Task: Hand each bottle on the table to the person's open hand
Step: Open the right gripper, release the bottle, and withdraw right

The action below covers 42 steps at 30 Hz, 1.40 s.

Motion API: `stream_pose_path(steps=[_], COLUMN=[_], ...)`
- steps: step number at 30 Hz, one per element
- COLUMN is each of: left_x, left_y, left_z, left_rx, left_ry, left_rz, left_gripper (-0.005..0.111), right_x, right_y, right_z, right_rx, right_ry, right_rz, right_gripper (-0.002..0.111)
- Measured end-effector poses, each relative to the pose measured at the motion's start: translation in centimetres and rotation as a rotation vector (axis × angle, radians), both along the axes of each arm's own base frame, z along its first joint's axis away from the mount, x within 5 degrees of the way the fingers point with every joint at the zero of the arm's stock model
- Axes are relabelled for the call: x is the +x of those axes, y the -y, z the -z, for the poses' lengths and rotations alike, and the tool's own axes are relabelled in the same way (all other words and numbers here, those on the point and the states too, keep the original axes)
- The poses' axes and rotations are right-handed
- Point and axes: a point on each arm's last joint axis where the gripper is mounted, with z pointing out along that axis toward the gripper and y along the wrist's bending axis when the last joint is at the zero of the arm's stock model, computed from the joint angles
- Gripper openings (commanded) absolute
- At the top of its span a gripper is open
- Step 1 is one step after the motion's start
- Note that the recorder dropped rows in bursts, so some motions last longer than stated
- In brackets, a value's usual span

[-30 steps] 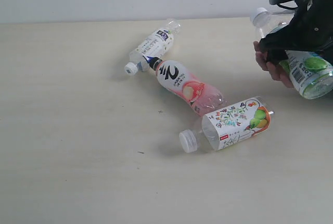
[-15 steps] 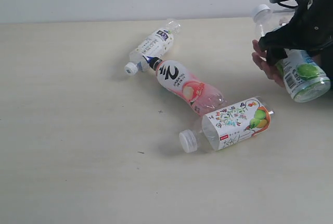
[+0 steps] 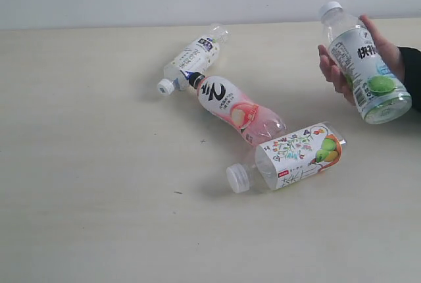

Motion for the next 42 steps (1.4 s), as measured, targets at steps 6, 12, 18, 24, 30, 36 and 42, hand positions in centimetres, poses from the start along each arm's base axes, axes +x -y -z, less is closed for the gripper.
stream_pose_path(steps=[6,12,18,24,30,36,42], left_x=[0.0,0.0,0.0,0.0,0.0,0.0,0.0], left_y=[0.0,0.0,0.0,0.0,0.0,0.0,0.0], left_z=[0.0,0.0,0.0,0.0,0.0,0.0,0.0], left_rx=[0.000,0.000,0.000,0.000,0.000,0.000,0.000], left_ry=[0.000,0.000,0.000,0.000,0.000,0.000,-0.002], left_rz=[0.000,0.000,0.000,0.000,0.000,0.000,0.000], left_gripper=[0.000,0.000,0.000,0.000,0.000,0.000,0.000], right_x=[-6.1,-13.5,-21.1,-26.9,-30.0,-30.4,-30.4], right_y=[-1.4,-2.3,-2.9,-3.0,-2.9,-2.6,-2.6], right_z=[-3.1,-2.0,0.7,2.8,4.0,5.6,5.6], right_rx=[0.098,0.165,0.209,0.184,0.149,0.114,0.112], right_ry=[0.086,0.157,0.233,0.395,0.539,0.550,0.547], right_rz=[-0.122,-0.212,-0.256,-0.302,-0.312,-0.299,-0.298], right_gripper=[0.001,0.001,0.001,0.001,0.001,0.001,0.001])
